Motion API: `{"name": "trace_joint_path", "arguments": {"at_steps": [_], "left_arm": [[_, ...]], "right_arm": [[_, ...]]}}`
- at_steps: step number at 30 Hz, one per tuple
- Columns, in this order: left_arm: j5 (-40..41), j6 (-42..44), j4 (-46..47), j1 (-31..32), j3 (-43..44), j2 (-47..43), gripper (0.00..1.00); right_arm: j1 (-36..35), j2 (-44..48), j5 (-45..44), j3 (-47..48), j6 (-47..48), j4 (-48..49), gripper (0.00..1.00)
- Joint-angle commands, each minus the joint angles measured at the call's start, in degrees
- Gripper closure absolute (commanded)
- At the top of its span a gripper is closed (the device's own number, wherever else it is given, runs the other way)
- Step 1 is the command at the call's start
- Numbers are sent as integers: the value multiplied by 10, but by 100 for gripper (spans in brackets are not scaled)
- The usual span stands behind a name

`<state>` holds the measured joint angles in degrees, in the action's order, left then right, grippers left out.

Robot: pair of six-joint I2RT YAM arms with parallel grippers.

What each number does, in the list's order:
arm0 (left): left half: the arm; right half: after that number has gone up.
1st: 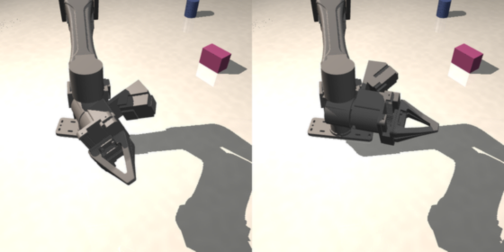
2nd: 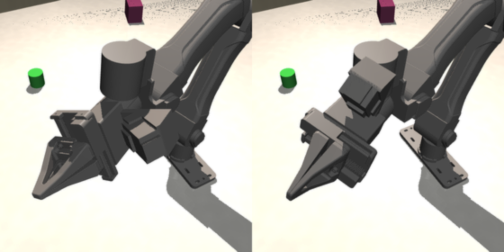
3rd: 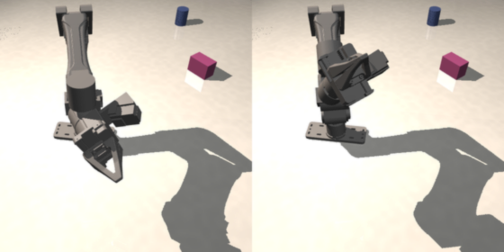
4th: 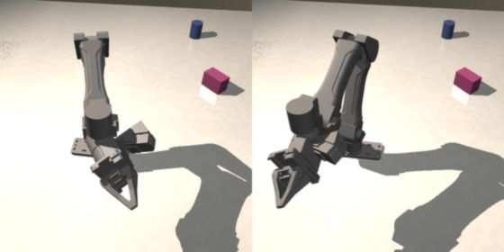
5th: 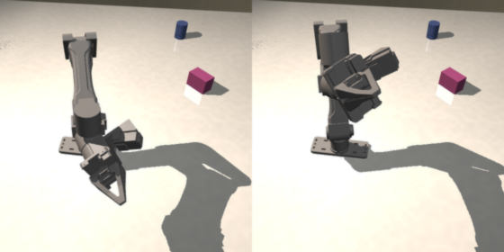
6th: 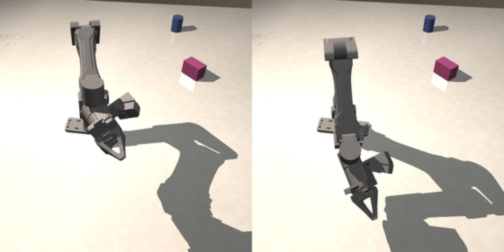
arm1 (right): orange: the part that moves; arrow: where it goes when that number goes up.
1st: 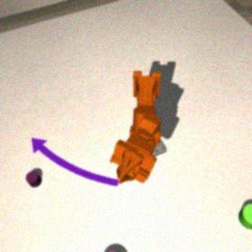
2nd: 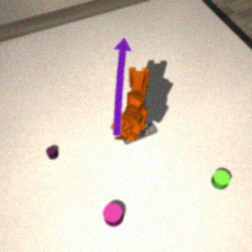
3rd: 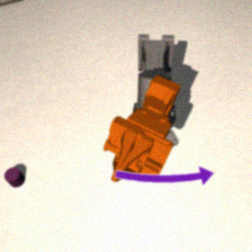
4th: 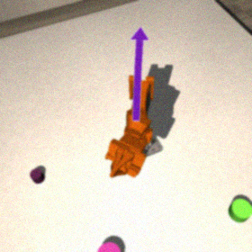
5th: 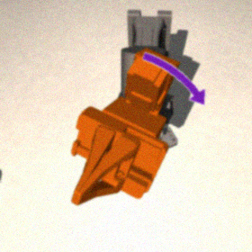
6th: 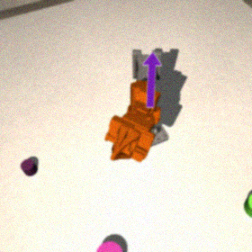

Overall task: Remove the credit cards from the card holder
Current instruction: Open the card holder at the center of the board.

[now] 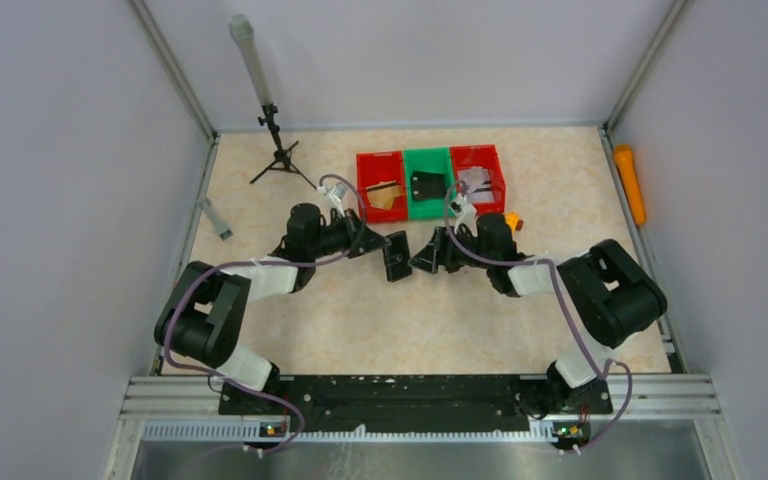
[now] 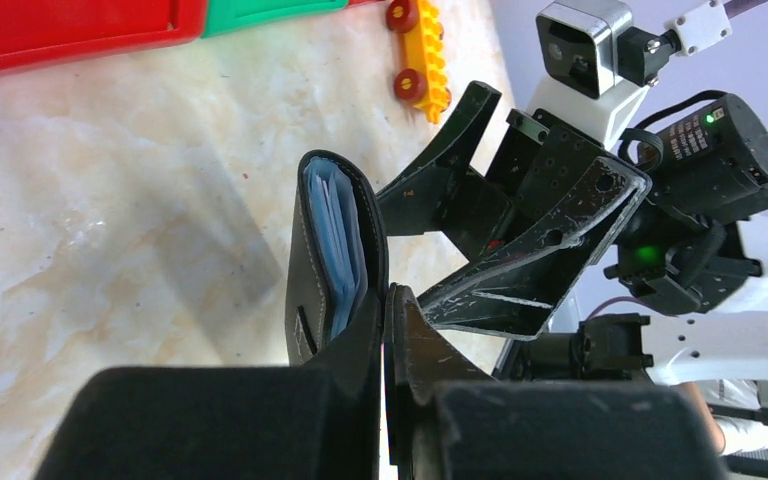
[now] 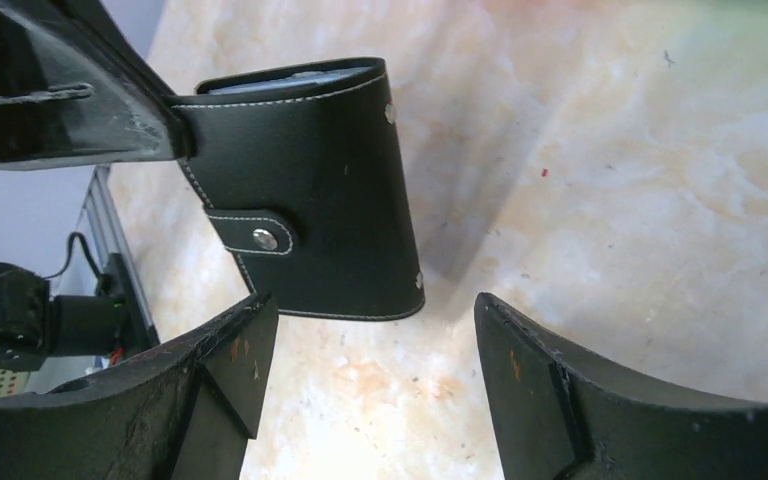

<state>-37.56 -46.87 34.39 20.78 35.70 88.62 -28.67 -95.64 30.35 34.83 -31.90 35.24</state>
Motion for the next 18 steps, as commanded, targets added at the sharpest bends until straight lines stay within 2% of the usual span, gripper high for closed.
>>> {"name": "trace_joint_path", "arguments": {"at_steps": [1,3,4,5,8,11,15,18], "left_arm": [[-34,-23,115,1,-18,-35,100],[-43,-31,137,1,-25,-39,100],[-49,-36,147,1,-26,-40,100],[-55,-42,157,1,-28,-39,100],[-74,-56,173,1,-24,-33,100],[-93,-87,232,2,-32,-27,100],[-117,-122,300,2,-39,-23,100],[-127,-125,307,3,-37,-25,100]], "right_arm": [[11,43,32,-30,-20,117,26],[12,58,33,-40,-15,131,25],[12,65,30,-46,-10,136,9],[12,74,25,-52,-3,140,2],[12,111,9,-78,10,155,1],[12,130,4,-93,16,167,1],[12,135,30,-106,12,211,3],[12,135,51,-114,2,246,4]]}}
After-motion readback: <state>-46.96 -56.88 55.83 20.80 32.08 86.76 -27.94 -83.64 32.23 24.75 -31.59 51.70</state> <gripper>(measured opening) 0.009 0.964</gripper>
